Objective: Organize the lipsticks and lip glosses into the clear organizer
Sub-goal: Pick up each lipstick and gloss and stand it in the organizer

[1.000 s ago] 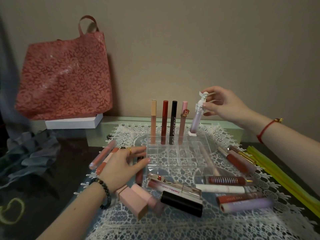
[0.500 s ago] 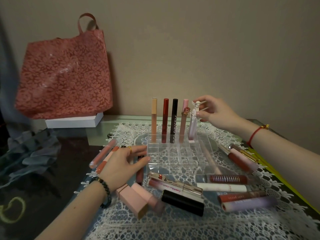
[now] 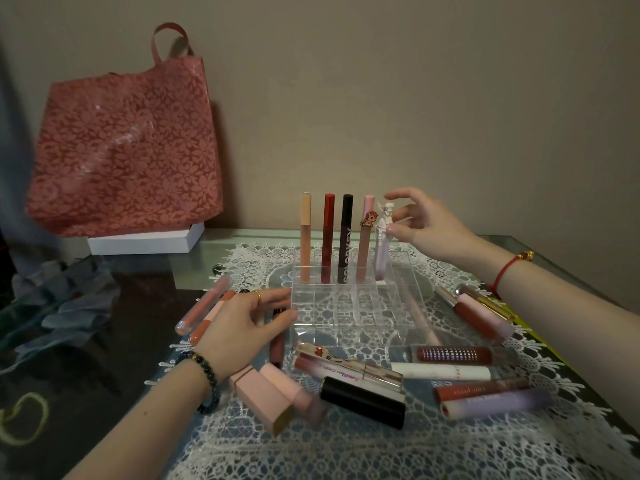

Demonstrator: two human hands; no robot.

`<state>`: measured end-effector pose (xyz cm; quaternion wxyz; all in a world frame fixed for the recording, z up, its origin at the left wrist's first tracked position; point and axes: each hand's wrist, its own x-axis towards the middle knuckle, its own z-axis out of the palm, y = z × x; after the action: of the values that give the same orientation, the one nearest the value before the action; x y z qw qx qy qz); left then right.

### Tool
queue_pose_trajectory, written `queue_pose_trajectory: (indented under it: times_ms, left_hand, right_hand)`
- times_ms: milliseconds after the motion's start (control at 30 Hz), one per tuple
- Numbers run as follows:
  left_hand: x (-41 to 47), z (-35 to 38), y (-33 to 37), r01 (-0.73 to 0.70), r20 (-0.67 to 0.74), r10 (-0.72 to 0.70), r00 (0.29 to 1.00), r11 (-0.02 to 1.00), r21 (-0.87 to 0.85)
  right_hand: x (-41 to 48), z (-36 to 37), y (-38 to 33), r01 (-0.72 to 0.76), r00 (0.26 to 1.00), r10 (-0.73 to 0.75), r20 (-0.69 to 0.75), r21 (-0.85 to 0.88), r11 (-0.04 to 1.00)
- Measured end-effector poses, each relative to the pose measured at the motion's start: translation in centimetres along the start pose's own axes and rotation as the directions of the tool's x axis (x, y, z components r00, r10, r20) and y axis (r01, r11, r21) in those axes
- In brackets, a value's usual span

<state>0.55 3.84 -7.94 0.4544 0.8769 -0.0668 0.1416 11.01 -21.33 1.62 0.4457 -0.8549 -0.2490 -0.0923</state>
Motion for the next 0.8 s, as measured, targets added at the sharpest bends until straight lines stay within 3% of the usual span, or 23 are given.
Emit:
queue_pose_trajectory:
  times_ms: [200, 533, 800]
  left_hand:
    - [-0.1, 0.0, -0.1, -0.009, -0.021, 0.010, 1.000, 0.999, 0.045]
    - [-0.4, -0.1, 0.5, -0.003, -0.043, 0.007, 0.999, 0.994, 0.105]
    - [-1.0, -0.3, 1.2, -0.037, -0.106, 0.053, 0.993, 0.989, 0.145]
  right_hand:
    - [-0.5, -1.0, -0.5, -0.011, 1.000, 0.011, -0.001, 0.016, 1.000]
    - [-3.2, -3.2, -3.2, 0.109, 0.974, -0.102, -0.200, 0.026, 0.994]
    - [-8.6, -2.4, -6.4, 0.190, 0.977, -0.183, -0.108, 0.055, 0.980]
